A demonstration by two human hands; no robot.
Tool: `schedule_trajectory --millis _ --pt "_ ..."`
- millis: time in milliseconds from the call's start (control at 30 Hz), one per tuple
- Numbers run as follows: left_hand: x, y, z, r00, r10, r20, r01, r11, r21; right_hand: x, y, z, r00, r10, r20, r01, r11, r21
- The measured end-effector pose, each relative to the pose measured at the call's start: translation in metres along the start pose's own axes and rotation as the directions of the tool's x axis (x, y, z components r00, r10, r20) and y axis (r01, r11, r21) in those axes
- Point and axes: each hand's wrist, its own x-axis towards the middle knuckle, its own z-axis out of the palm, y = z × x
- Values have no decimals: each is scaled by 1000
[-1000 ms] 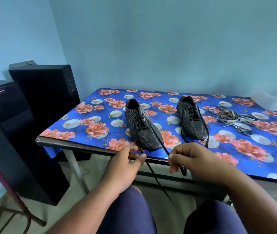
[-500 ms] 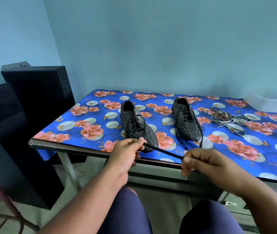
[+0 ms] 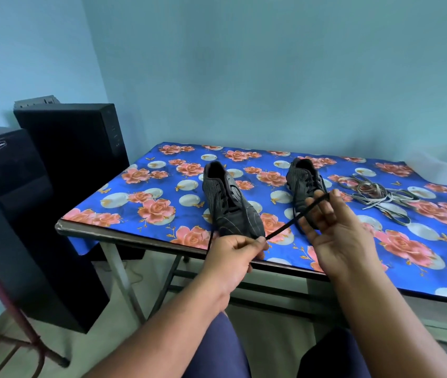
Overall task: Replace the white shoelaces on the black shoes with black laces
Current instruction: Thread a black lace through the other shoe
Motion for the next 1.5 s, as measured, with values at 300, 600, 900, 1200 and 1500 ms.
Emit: schedule_trajectory --millis 300,600,900,1200,1500 --pt "70 20 -74 956 255 -145 -180 901 395 54 8 64 975 -45 216 152 844 -514" --pt "158 34 -101 912 401 83 -320 570 757 103 48 114 845 -39 533 512 349 -785" --pt "175 18 -116 906 400 136 -383 641 665 132 76 123 697 -4 717 715 -75 -695" --pt "169 16 -127 900 412 143 -415 707 572 144 68 119 698 92 710 713 -192 -675" --pt "169 3 -120 851 516 95 -465 658 593 138 67 134 730 222 646 678 -348 -647"
